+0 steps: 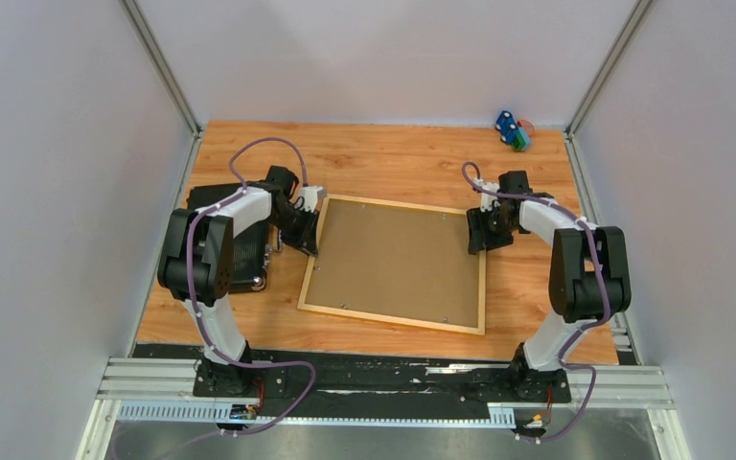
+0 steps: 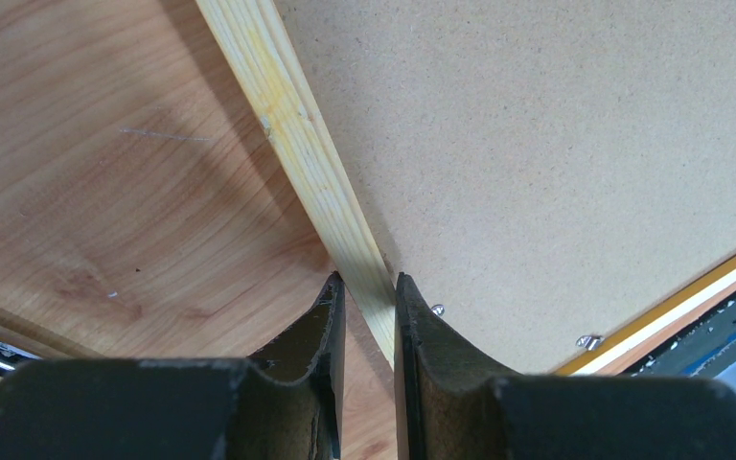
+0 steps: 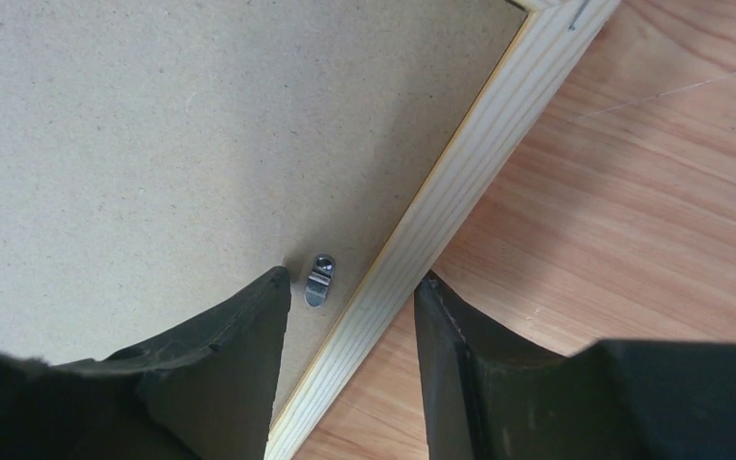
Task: Put the photo into the frame
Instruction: Install the photo frame at the center of the board, then move the photo frame to the center of the board, then turn over the photo frame at the center of the board.
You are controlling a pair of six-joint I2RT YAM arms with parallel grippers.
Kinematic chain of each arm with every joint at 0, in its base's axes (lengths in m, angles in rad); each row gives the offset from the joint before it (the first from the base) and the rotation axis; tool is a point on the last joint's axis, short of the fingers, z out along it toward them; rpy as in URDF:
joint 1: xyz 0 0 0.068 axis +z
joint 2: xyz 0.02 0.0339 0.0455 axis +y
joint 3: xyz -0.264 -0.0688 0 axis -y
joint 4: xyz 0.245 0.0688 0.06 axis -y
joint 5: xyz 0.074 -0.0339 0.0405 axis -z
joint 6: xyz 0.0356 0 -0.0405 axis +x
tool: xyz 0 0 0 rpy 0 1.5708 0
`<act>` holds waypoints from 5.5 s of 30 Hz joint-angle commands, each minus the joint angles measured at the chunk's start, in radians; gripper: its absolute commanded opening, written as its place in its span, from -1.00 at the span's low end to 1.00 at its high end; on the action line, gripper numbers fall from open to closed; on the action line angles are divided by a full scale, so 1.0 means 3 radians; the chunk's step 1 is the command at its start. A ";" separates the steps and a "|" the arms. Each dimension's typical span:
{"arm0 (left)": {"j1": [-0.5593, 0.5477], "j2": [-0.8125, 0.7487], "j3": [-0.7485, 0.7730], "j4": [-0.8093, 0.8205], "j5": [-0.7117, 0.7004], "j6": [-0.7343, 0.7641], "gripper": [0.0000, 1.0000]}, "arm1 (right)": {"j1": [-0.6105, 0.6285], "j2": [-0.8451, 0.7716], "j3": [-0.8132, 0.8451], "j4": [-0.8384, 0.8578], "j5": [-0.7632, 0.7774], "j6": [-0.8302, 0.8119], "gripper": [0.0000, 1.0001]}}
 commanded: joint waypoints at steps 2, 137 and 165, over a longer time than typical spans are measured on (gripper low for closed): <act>-0.0037 -0.0048 -0.0069 -0.0034 -0.0032 0.0110 -1.00 | 0.0040 -0.0082 -0.0072 0.0097 0.0105 -0.0078 -0.06; 0.0025 -0.0970 0.0169 0.0185 -0.0841 0.0090 0.83 | 0.1312 -0.1635 -0.0798 0.0136 -0.0379 -0.1322 0.53; 0.0025 -0.0907 0.0193 0.0098 -0.0854 0.0162 0.80 | 0.2056 -0.0806 -0.0883 0.0459 0.0295 -0.1492 -0.03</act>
